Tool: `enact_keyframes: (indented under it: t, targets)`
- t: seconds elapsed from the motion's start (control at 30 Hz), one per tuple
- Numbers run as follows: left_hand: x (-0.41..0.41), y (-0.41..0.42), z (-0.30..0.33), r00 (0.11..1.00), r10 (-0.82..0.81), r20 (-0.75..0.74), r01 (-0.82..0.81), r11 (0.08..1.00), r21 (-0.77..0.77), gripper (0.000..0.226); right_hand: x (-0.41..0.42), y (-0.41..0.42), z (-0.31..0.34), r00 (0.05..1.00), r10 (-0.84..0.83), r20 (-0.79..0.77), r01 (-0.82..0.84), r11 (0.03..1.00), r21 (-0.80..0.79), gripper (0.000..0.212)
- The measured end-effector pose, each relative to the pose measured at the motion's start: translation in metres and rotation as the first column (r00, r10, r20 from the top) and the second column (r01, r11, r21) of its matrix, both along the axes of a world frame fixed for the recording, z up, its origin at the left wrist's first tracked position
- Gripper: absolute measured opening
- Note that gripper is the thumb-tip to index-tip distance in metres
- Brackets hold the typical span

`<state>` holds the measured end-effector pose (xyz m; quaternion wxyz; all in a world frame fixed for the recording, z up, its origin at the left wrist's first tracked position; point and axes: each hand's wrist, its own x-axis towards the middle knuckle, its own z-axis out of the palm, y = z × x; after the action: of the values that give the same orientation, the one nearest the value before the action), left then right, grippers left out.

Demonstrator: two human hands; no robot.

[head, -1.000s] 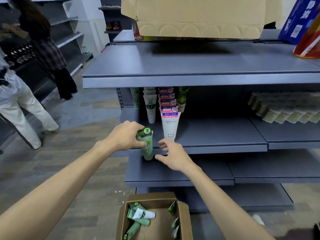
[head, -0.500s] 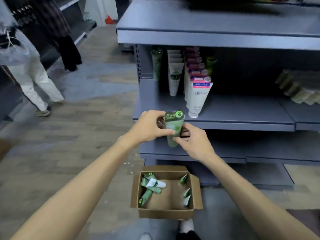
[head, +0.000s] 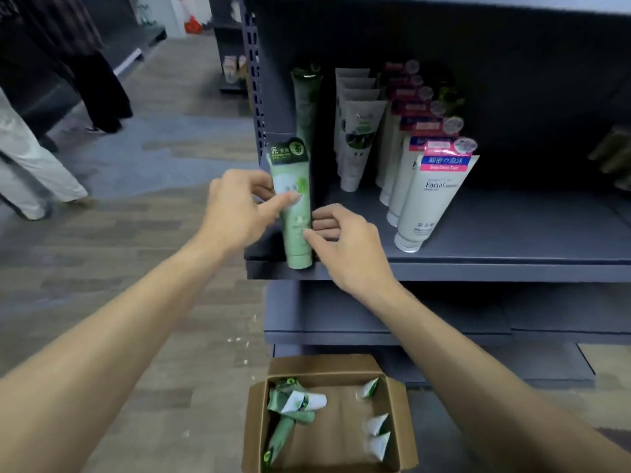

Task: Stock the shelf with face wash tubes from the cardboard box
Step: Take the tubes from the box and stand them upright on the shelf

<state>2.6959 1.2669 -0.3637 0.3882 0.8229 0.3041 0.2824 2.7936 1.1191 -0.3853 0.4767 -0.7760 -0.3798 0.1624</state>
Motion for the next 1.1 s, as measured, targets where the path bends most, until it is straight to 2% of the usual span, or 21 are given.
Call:
enact_keyframes:
  t: [0.1,0.23,0.33,0.47,0.6,0.8,0.87,0.93,1.1]
  targets:
    - [0.013,0.012,0.003,0.997,-0.038,0.066,0.044,0.994,-0.103,0.028,0.007,0.006,-0.006,1.000,-0.016,-0.026,0.017,0.999,0.050,0.029]
    - [0.030,0.033,0.010,0.991,-0.106,0.088,0.111,0.992,-0.059,0.015,0.020,0.020,-0.008,0.999,-0.019,-0.026,0.020,0.998,0.059,0.036]
    - [0.051,0.050,0.007,0.988,-0.129,0.090,0.132,0.991,-0.028,0.020,0.026,0.026,-0.017,1.000,-0.004,0.009,0.003,0.998,0.061,0.031]
    - [0.078,0.071,0.004,0.981,-0.146,0.127,0.145,0.989,0.010,0.024,0.035,0.031,-0.030,1.000,0.000,0.030,-0.001,0.998,0.055,0.035]
    - [0.102,0.088,0.004,0.983,-0.142,0.118,0.137,0.989,0.051,0.018,0.045,0.039,-0.034,0.999,-0.034,0.009,0.033,0.996,0.086,0.035]
    - [0.130,0.109,0.008,0.994,-0.113,0.005,0.107,0.955,0.276,0.020,0.059,0.049,-0.030,0.998,-0.063,-0.014,0.064,0.992,0.109,0.035]
    - [0.134,0.117,0.006,0.993,-0.120,0.011,0.112,0.957,0.268,0.017,0.062,0.050,-0.033,0.997,-0.065,-0.030,0.068,0.992,0.111,0.038]
    - [0.136,0.123,0.003,0.991,-0.128,0.033,0.116,0.961,0.250,0.024,0.063,0.051,-0.037,0.996,-0.063,-0.064,0.071,0.990,0.125,0.039]
    - [0.141,0.129,0.003,0.989,-0.145,0.024,0.134,0.959,0.251,0.034,0.061,0.052,-0.046,0.985,-0.088,-0.150,0.122,0.965,0.233,0.034]
